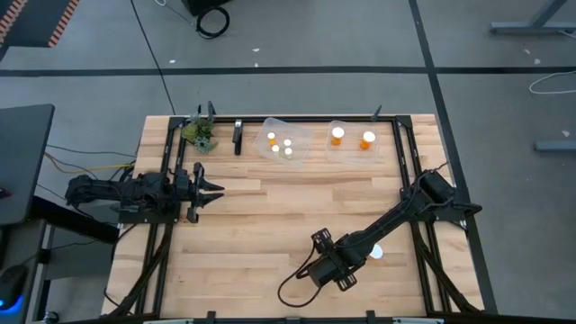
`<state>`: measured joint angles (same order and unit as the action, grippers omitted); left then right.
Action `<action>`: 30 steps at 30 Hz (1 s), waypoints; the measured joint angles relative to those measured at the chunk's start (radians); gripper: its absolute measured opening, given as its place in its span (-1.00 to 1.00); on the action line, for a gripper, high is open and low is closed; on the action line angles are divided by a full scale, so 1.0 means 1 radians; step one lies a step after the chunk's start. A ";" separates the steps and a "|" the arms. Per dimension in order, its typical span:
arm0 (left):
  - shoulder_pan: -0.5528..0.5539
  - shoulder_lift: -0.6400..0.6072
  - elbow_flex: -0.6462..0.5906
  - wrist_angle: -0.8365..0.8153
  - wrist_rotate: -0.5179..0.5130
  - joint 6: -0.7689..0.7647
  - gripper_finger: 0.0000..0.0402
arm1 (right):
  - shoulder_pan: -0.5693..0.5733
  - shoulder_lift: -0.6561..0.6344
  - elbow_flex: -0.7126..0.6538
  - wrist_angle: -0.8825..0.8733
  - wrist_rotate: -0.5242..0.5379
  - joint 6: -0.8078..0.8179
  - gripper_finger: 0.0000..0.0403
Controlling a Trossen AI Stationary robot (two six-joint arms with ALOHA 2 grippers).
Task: Pick and place medicine bottles into bin by pill shape (circle, oval)
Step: Put the big orange pill bottle into the right transparent bin
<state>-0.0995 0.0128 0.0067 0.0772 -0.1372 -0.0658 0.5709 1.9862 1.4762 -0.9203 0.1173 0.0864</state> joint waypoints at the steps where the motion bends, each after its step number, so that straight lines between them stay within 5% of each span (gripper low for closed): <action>1: 0.000 0.000 0.000 0.000 0.000 0.000 -0.58 | 0.000 0.000 0.000 0.000 -0.001 0.003 0.28; 8: 0.000 0.000 0.000 0.000 0.000 0.000 -0.54 | -0.002 0.000 0.000 0.000 -0.008 0.007 0.11; 30: 0.000 0.000 0.000 -0.002 0.000 0.000 -0.57 | -0.092 -0.077 0.043 -0.160 0.050 0.015 0.12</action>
<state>-0.0994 0.0128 0.0070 0.0750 -0.1373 -0.0658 0.4788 1.9093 1.5196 -1.0807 0.1670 0.1017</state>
